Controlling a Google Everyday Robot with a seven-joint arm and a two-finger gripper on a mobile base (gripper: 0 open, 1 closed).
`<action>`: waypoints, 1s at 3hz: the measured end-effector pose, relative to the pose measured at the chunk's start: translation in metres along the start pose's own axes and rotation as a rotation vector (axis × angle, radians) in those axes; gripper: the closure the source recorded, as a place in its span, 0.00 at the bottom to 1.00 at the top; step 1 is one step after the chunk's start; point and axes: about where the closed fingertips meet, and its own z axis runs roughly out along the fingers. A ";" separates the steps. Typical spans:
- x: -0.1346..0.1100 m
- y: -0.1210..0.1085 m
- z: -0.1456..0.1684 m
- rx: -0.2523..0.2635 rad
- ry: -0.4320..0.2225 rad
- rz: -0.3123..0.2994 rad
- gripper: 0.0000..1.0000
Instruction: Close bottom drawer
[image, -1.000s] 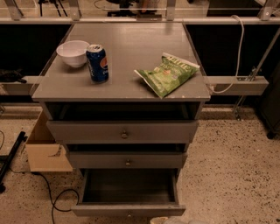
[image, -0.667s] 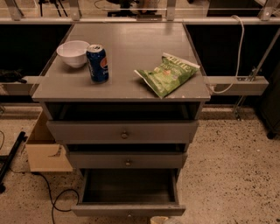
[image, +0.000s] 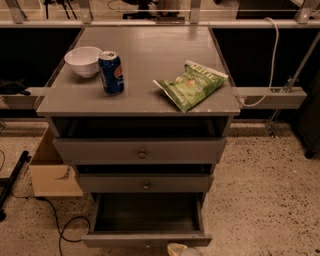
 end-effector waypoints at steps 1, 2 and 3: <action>-0.003 0.000 0.023 0.008 0.011 -0.016 1.00; -0.015 -0.005 0.048 0.023 -0.001 -0.022 1.00; -0.038 -0.005 0.065 0.027 -0.030 -0.036 1.00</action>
Offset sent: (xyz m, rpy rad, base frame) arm 0.0740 0.0361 -0.0275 -0.0414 -0.0357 -0.0260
